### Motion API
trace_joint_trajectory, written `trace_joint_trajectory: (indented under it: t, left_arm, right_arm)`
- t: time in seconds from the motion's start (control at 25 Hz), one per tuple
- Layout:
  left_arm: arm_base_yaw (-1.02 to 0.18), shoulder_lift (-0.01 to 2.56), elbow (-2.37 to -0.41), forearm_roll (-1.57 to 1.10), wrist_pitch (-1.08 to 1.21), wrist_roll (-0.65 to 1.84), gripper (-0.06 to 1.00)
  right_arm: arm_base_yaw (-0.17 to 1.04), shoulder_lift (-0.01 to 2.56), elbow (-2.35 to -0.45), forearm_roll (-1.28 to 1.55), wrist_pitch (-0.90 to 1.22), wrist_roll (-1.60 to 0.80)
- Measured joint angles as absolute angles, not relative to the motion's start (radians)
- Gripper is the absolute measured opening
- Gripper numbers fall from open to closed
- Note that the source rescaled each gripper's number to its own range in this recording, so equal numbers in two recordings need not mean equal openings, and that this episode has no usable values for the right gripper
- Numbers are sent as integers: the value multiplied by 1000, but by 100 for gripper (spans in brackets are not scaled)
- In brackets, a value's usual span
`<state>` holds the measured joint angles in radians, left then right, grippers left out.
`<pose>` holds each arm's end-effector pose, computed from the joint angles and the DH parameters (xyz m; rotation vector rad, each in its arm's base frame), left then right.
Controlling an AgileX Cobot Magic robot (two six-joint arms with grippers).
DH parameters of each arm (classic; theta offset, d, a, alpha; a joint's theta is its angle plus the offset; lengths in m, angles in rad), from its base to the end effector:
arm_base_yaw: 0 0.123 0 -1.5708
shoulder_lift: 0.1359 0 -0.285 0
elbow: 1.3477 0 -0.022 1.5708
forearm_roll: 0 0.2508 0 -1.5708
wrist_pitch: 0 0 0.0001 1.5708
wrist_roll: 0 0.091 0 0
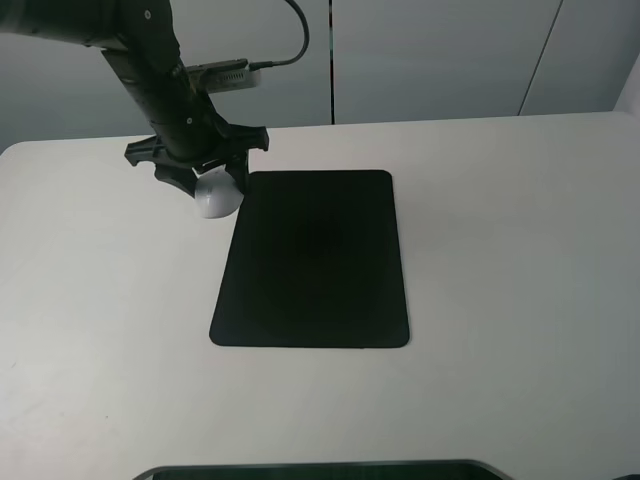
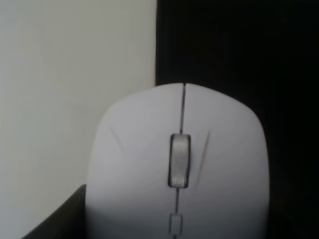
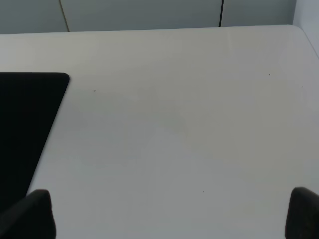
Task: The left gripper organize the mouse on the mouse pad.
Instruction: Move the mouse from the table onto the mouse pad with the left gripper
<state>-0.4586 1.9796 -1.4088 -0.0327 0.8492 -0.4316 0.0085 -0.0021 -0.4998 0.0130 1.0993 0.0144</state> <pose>0.3589 -0.1797 0.1812 0.0122 2.9326 -0.1869 -0.0068 0.0010 0.2741 0.0052 2.0811 0.0296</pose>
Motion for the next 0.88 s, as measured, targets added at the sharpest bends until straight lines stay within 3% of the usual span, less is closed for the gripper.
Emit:
trace_joint_trajectory:
  t: [0.44, 0.88]
  left_arm:
    - [-580, 2150, -1633, -69, 902, -441, 2]
    - [-600, 2256, -1708, -82, 913, -540, 2]
  right_arm:
    - [8, -2, -500, 13, 1099, 14]
    - [8, -2, -500, 13, 1099, 14]
